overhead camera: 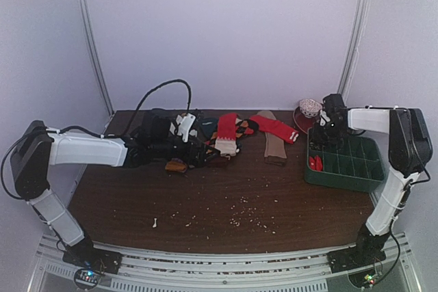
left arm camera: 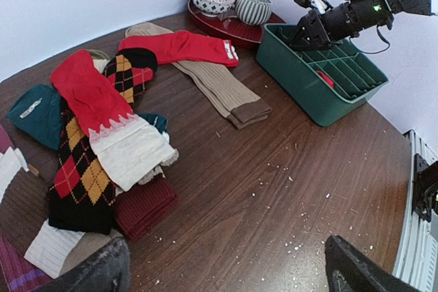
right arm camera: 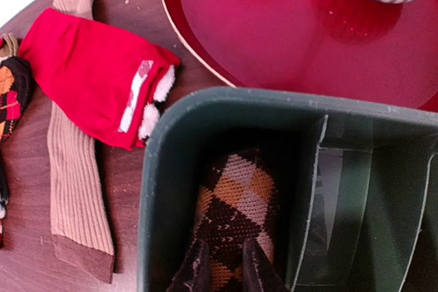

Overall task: Roll the socks
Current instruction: Adjust the pair of socks at the center of the board.

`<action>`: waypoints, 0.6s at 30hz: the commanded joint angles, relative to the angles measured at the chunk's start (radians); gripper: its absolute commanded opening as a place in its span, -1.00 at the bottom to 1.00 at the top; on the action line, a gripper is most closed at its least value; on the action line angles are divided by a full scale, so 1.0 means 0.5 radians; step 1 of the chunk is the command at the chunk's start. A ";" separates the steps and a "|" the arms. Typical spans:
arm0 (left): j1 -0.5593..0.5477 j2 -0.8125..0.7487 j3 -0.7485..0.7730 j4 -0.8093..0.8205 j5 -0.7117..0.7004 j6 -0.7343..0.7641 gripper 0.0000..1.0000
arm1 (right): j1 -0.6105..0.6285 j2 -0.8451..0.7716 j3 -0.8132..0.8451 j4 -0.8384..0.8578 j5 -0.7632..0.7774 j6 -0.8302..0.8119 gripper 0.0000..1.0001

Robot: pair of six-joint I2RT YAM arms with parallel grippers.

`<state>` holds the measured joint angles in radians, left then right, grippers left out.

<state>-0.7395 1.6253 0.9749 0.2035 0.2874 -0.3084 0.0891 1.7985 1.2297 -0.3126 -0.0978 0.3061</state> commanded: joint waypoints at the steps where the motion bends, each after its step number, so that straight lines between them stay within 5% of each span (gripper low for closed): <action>1: 0.001 -0.038 0.016 0.004 -0.019 0.068 0.97 | -0.008 0.057 0.052 -0.283 0.049 -0.072 -0.61; 11: 0.004 -0.021 0.045 -0.081 -0.117 0.169 0.96 | -0.003 0.242 -0.081 -0.245 0.078 -0.065 -0.61; 18: 0.006 -0.025 0.071 -0.086 -0.231 0.157 0.96 | -0.003 0.090 -0.139 -0.076 0.100 -0.019 -0.56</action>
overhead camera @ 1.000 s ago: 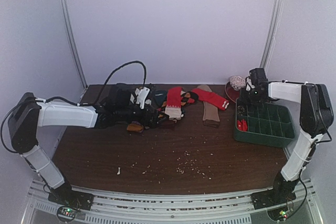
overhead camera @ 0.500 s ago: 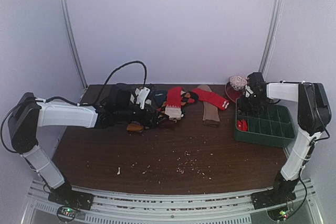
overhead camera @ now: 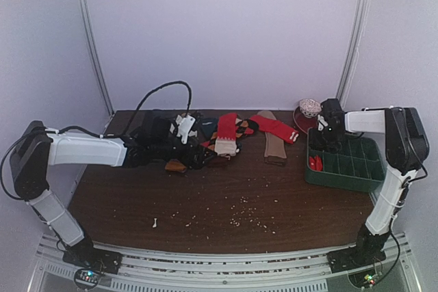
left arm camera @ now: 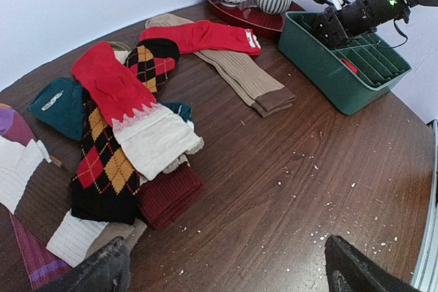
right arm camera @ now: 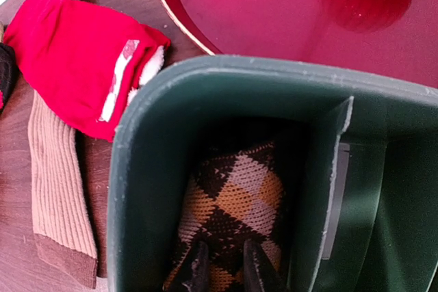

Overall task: Roll the socks
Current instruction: Adjust the pair of socks at the center of the board, then reset both arms

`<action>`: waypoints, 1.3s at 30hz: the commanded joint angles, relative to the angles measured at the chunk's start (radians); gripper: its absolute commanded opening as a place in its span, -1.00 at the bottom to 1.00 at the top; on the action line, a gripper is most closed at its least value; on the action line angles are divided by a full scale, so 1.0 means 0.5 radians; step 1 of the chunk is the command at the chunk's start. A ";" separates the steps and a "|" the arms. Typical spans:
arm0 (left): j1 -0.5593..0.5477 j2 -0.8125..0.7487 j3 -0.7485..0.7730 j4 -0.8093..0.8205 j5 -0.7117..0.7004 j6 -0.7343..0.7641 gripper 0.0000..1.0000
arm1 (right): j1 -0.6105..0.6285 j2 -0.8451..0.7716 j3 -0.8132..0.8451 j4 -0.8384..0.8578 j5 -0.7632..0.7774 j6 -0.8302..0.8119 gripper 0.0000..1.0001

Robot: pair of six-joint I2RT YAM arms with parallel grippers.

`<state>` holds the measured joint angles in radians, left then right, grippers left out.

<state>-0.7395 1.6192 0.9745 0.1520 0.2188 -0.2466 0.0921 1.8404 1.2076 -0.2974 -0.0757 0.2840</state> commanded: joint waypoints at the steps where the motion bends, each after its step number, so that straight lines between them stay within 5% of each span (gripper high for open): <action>1: 0.006 -0.008 0.091 0.000 -0.112 0.026 0.96 | -0.008 -0.029 -0.080 -0.102 0.070 0.030 -0.53; 11: 0.051 -0.068 0.102 -0.064 -0.258 -0.099 0.97 | -0.009 -0.391 0.014 -0.047 0.044 -0.031 -0.22; 24: 0.055 -0.213 0.197 -0.385 -0.908 -0.400 0.96 | -0.012 -0.800 -0.228 0.148 0.105 -0.153 0.30; 39: 0.054 -0.252 0.175 -0.398 -1.043 -0.409 0.96 | -0.015 -0.980 -0.288 0.113 0.170 -0.213 0.45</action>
<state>-0.7189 1.5166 1.0435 -0.0681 -0.2798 -0.4412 0.0891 1.3785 1.0733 -0.2371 -0.0212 0.1970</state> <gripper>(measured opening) 0.983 0.723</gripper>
